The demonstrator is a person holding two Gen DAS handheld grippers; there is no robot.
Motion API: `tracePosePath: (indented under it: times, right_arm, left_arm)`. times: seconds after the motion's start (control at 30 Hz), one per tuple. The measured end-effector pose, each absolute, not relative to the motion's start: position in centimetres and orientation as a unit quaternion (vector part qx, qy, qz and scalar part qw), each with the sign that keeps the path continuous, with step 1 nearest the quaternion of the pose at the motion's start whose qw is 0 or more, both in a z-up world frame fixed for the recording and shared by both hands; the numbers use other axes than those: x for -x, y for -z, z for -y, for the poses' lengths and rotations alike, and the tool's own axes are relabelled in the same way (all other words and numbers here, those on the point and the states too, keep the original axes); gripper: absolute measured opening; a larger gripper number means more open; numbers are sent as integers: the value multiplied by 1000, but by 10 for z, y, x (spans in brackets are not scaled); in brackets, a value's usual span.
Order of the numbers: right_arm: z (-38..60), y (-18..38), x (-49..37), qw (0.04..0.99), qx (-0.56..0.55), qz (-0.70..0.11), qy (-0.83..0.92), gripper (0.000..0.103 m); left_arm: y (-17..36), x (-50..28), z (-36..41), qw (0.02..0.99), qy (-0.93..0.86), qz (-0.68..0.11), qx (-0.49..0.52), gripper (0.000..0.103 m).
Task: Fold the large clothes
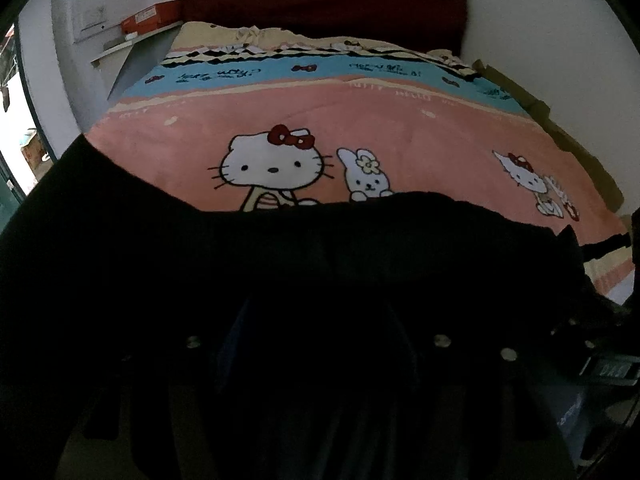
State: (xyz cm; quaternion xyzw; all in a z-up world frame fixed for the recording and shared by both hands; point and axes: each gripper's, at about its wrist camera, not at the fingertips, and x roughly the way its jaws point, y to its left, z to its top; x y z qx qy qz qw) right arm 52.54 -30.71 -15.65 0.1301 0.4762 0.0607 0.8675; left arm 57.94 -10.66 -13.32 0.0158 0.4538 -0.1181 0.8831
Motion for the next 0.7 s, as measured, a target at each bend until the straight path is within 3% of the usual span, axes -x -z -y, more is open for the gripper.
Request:
tracePosePath:
  times: [0.27, 0.47, 0.6, 0.7]
  right_arm:
    - [306, 162, -518, 868, -136, -473, -65, 103]
    - [312, 151, -518, 846, -142, -511, -63, 102]
    - [319, 119, -494, 870, -132, -472, -58, 103]
    - [324, 104, -476, 880, -122, -454, -62, 103]
  left_arm:
    - [133, -570, 109, 885, 110, -452, -26, 63]
    - [87, -546, 105, 898, 101, -422, -71, 63]
    - [60, -525, 77, 912, 98, -395, -46, 63]
    - [73, -525, 61, 905, 75, -416, -54, 63]
